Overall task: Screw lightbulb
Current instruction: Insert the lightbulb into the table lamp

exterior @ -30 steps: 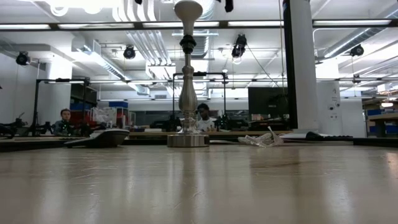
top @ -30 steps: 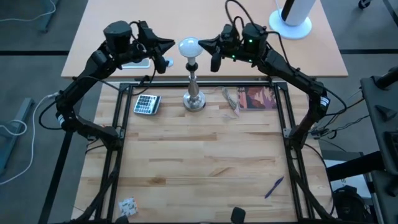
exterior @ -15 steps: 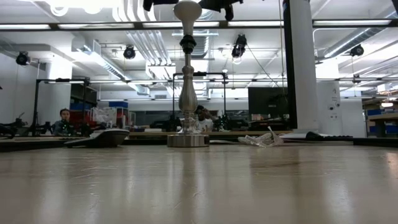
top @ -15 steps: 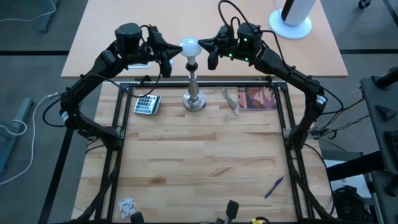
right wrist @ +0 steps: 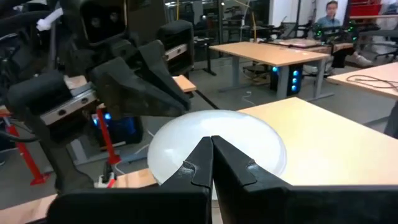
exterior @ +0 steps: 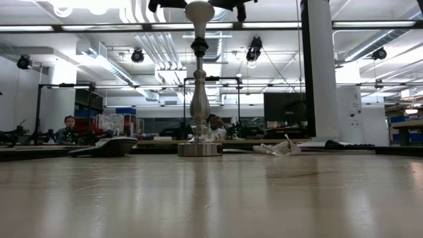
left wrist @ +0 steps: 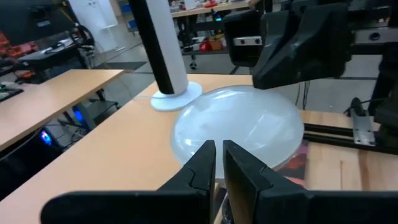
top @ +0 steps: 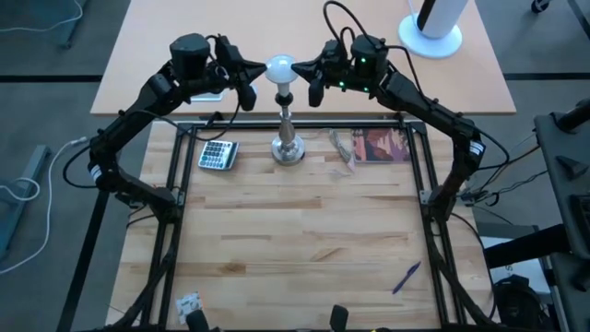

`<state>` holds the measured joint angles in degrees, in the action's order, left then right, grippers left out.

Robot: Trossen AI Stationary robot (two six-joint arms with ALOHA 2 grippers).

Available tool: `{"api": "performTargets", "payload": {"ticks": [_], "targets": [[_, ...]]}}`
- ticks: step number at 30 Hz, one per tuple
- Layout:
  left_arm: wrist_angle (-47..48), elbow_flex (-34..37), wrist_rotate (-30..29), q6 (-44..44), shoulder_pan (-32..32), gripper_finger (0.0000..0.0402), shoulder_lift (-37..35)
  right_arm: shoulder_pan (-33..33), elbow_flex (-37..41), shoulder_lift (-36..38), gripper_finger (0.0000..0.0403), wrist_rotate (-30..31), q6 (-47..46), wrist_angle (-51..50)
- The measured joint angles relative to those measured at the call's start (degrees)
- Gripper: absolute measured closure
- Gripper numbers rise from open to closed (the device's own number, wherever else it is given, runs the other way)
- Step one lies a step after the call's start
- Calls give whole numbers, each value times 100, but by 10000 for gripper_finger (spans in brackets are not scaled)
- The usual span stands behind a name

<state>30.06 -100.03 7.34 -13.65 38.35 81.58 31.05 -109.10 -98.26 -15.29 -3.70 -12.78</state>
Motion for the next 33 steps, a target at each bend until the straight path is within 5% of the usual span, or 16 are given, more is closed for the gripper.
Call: {"api": "performTargets", "payload": {"ticks": [6,14,33], "targets": [[-50,-50,26,-4,4,380,-30,-11,4,64,403,-13,14,66],[-9,-41,848,120,-15,380,-206,130,-102,180,403,368,284,102],[122,-7,539,72,-42,380,50,70,-33,-9,403,194,67,-65]]}}
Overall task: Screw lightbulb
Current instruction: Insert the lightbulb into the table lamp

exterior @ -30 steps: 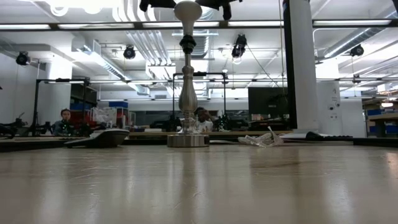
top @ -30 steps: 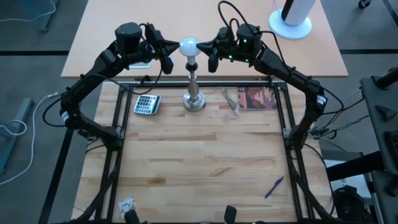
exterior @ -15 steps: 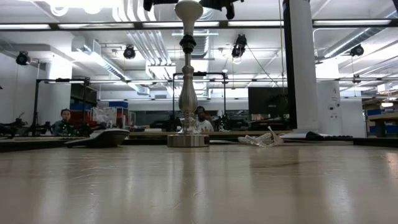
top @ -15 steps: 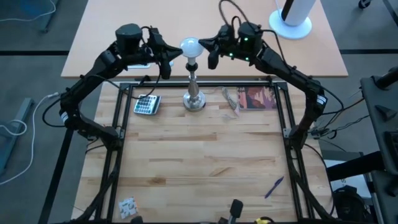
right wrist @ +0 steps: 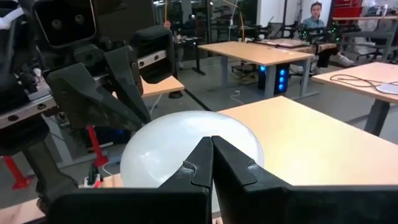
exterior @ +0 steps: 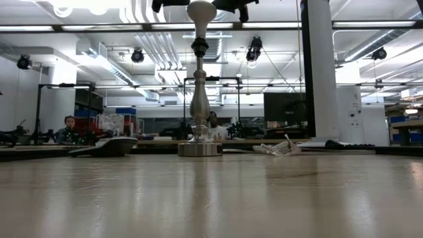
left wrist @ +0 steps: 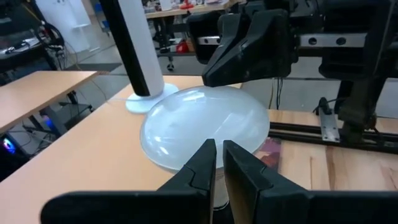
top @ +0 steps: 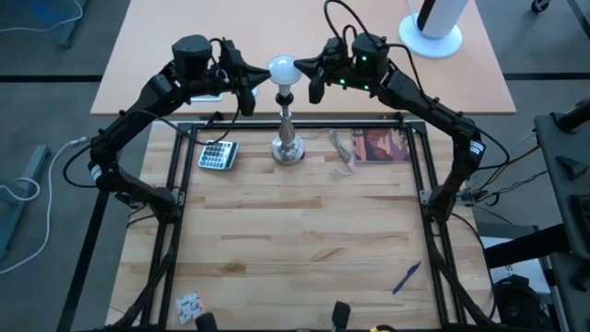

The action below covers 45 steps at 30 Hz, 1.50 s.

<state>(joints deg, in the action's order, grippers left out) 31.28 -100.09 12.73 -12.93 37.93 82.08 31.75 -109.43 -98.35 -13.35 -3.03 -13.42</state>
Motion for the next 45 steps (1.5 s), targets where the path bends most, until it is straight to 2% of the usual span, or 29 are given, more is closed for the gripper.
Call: {"api": "performTargets", "payload": {"ticks": [14,21,29,37,45], "targets": [[-59,0,-580,15,13,380,9,-85,7,-4,403,-282,-224,41],[-138,-7,-682,63,20,380,21,-95,9,-1,403,-388,-158,47],[-113,-11,-564,98,13,380,-167,-90,-237,19,403,-319,-51,-19],[-269,-17,168,22,9,380,-268,1,-345,30,403,116,150,-71],[-228,-17,116,17,9,380,-48,91,-280,-111,403,141,156,-189]]}}
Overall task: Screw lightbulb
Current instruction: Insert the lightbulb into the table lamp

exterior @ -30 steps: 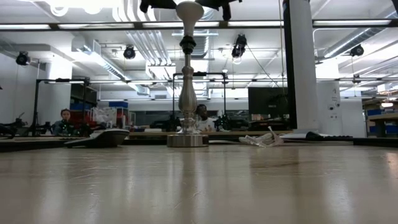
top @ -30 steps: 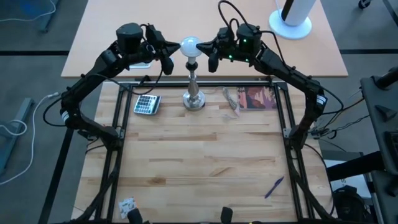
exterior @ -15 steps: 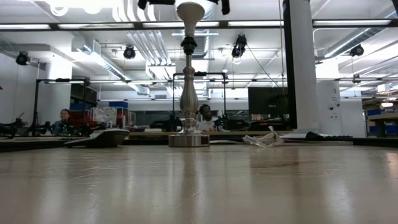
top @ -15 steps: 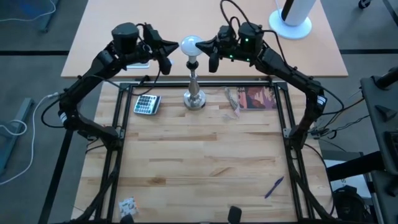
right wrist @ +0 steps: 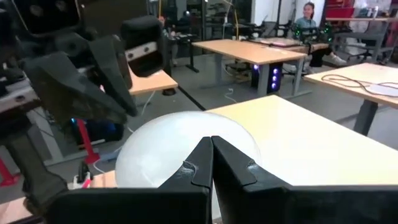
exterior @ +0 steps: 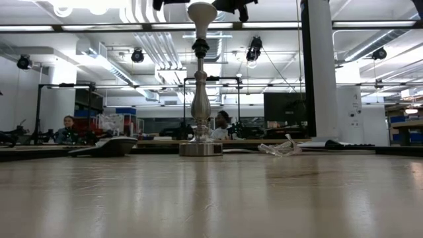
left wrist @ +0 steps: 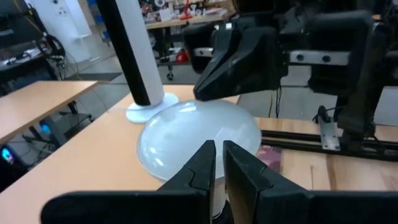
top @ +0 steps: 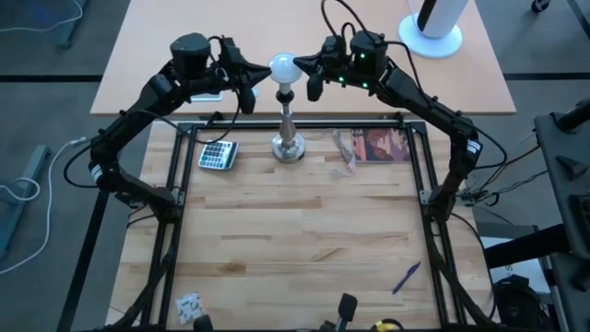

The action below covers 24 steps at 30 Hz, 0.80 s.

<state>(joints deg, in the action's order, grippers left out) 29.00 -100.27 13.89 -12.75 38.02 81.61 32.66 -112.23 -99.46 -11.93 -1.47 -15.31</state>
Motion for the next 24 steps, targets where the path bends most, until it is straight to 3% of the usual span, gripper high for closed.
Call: {"api": "performTargets", "payload": {"ticks": [24], "targets": [[121,-22,-293,0,49,380,114,-41,9,-79,403,-156,-336,120]]}}
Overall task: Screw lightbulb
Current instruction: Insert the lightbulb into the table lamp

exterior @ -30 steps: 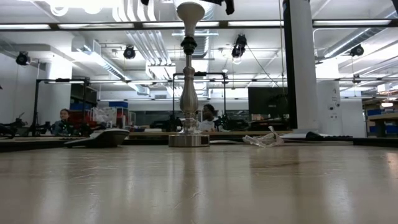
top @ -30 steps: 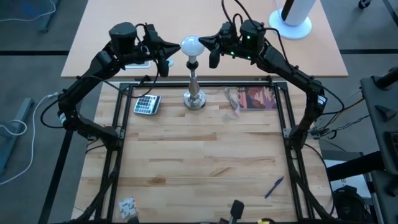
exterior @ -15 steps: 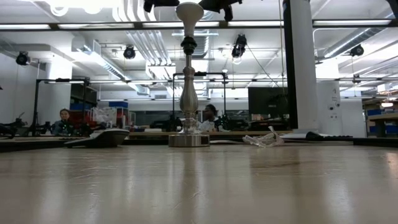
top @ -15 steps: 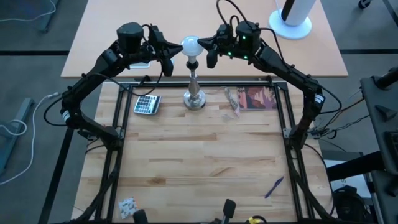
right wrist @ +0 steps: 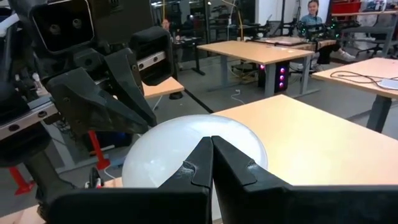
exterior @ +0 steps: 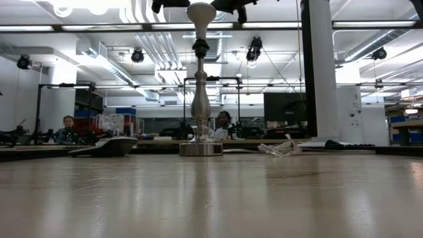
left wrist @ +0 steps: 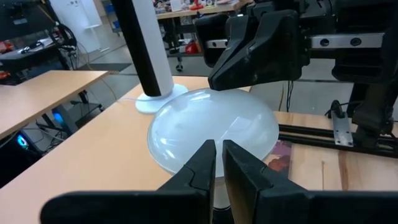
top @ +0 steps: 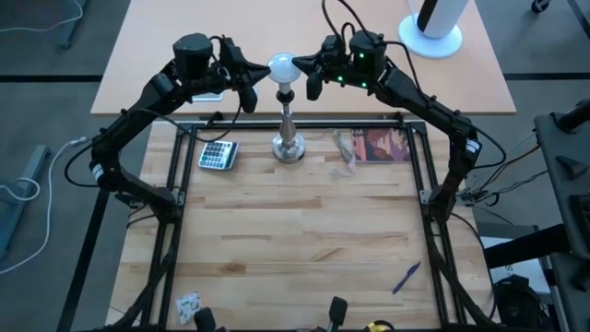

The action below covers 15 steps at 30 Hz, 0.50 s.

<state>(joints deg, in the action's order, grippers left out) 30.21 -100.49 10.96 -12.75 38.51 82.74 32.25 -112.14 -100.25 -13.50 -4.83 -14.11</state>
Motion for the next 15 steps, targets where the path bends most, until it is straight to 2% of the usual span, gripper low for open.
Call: {"api": "performTargets", "payload": {"ticks": [15], "targets": [[-130,13,-356,39,162,380,19,-131,2,0,403,-257,108,-6]]}}
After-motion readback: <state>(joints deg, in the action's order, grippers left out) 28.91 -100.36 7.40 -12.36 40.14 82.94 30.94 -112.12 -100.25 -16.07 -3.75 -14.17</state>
